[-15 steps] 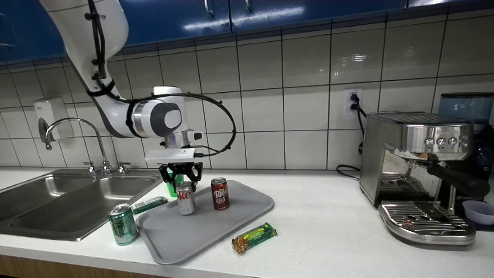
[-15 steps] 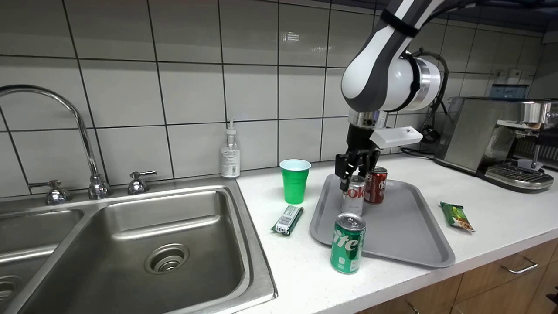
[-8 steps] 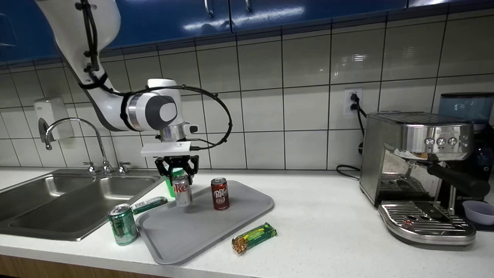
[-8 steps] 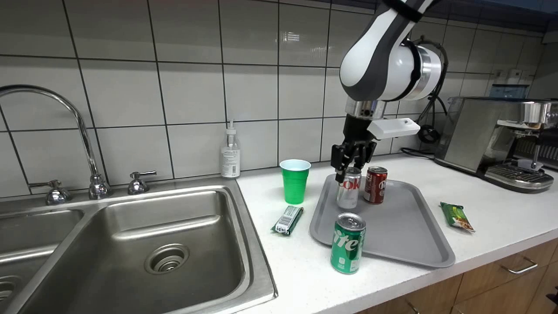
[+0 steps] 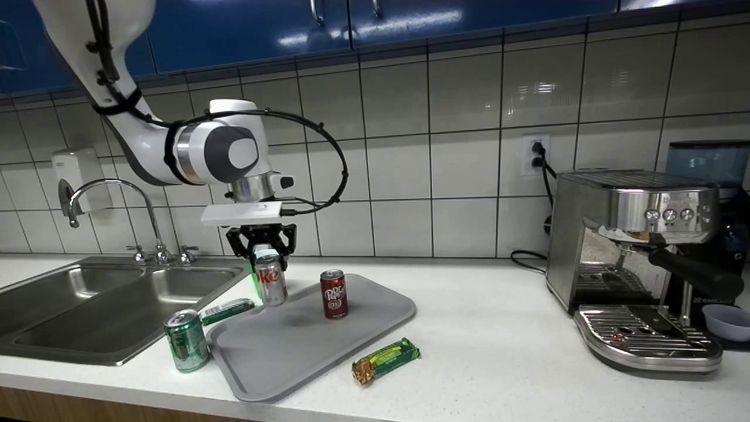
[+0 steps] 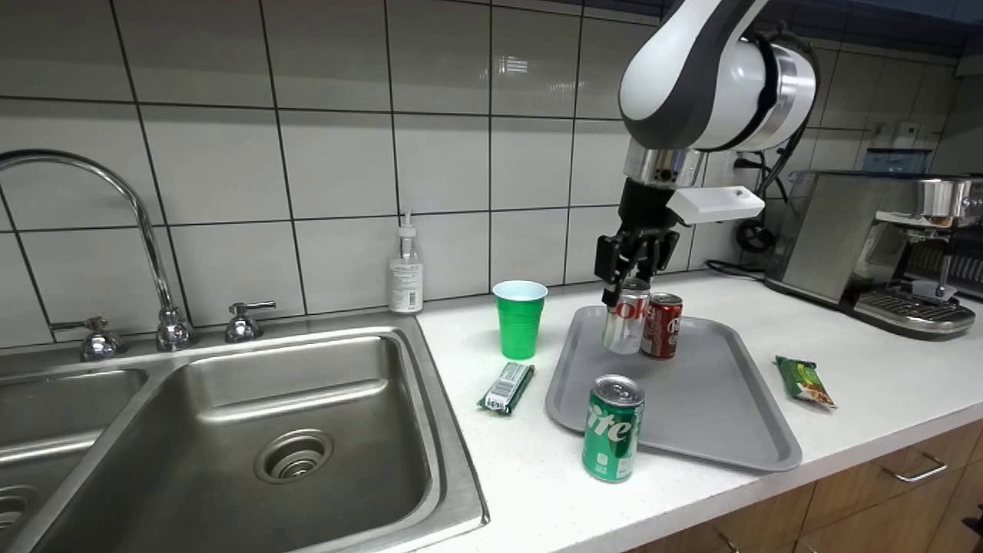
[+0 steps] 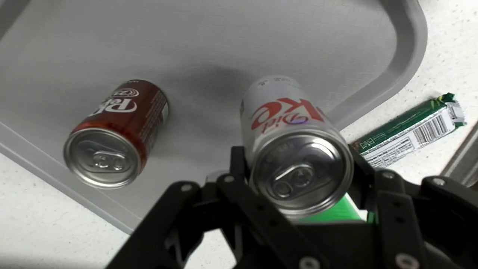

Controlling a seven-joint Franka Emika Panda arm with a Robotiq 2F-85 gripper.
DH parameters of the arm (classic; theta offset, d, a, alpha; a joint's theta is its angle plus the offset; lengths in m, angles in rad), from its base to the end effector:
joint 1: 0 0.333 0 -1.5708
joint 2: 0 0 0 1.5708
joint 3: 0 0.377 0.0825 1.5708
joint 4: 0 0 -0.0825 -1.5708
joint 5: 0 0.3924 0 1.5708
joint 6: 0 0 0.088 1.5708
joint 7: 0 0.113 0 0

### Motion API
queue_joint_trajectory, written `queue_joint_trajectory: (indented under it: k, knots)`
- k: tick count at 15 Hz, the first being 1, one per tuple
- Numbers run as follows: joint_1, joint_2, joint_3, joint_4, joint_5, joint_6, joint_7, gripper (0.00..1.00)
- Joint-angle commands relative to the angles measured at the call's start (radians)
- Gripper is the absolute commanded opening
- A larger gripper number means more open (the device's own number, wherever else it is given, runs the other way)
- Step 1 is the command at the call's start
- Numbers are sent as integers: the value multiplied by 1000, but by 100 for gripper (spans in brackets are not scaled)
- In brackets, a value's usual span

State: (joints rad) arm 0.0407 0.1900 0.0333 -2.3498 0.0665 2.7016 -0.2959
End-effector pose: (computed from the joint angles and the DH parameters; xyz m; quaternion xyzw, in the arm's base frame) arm 0.5460 0.0382 0.3135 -0.9845 -0.1543 -0.0824 0.0106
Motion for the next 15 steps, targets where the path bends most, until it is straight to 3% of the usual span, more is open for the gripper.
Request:
queue_joint_trajectory:
  k: [1, 15]
  knots:
    - [-22, -115, 15, -85, 5, -16, 15, 38]
    - [-71, -287, -87, -243, -65, -10, 74, 38]
